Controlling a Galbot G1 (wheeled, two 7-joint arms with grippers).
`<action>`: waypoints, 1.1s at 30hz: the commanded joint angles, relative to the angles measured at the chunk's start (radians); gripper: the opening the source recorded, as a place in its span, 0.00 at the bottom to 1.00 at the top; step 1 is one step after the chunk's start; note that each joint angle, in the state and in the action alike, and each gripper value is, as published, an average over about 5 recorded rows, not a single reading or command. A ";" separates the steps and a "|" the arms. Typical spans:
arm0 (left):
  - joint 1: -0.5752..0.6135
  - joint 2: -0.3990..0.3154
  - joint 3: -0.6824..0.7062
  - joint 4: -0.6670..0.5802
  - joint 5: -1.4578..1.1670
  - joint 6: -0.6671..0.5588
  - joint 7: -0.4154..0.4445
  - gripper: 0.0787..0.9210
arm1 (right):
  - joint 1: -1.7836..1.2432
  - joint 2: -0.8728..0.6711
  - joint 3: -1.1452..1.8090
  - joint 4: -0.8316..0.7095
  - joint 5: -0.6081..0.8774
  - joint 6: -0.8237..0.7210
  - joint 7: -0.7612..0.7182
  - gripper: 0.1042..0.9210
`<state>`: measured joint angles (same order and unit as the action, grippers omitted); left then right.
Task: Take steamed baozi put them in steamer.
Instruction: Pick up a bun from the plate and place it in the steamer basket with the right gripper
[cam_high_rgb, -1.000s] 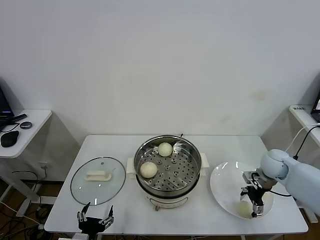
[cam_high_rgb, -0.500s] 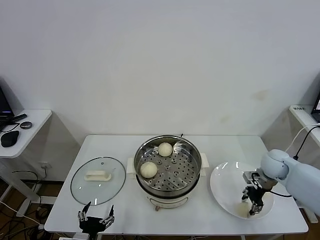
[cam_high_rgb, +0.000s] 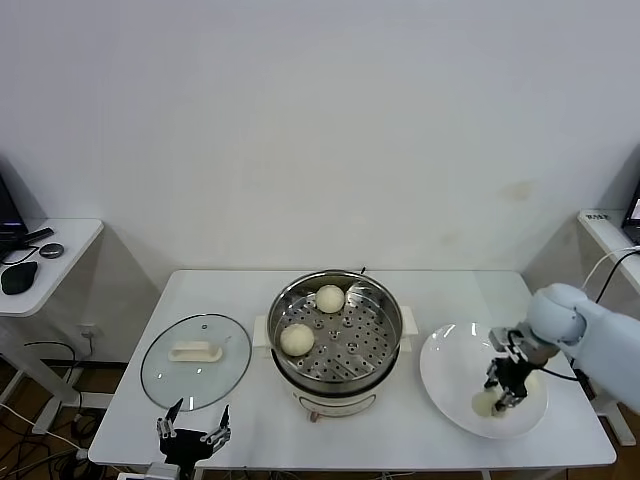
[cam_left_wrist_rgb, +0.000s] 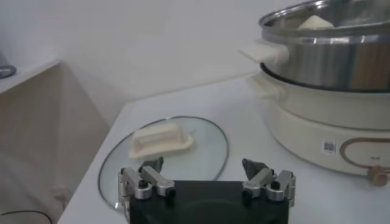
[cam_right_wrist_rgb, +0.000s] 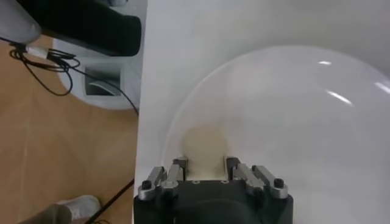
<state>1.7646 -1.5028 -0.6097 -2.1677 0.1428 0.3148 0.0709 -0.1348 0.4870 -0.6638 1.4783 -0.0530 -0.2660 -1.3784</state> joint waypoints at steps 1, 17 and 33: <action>-0.002 -0.003 0.003 -0.016 0.020 -0.013 -0.009 0.88 | 0.381 0.040 -0.149 0.000 0.121 -0.010 -0.009 0.39; -0.001 -0.022 0.006 -0.057 0.055 -0.050 -0.037 0.88 | 0.769 0.546 -0.322 -0.238 0.401 0.301 -0.025 0.39; -0.002 -0.040 0.019 -0.060 0.053 -0.060 -0.043 0.88 | 0.652 0.582 -0.489 -0.029 -0.123 0.905 0.192 0.39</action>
<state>1.7638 -1.5432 -0.5913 -2.2278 0.1936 0.2570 0.0277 0.5382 1.0060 -1.0834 1.3765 0.0484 0.3651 -1.2807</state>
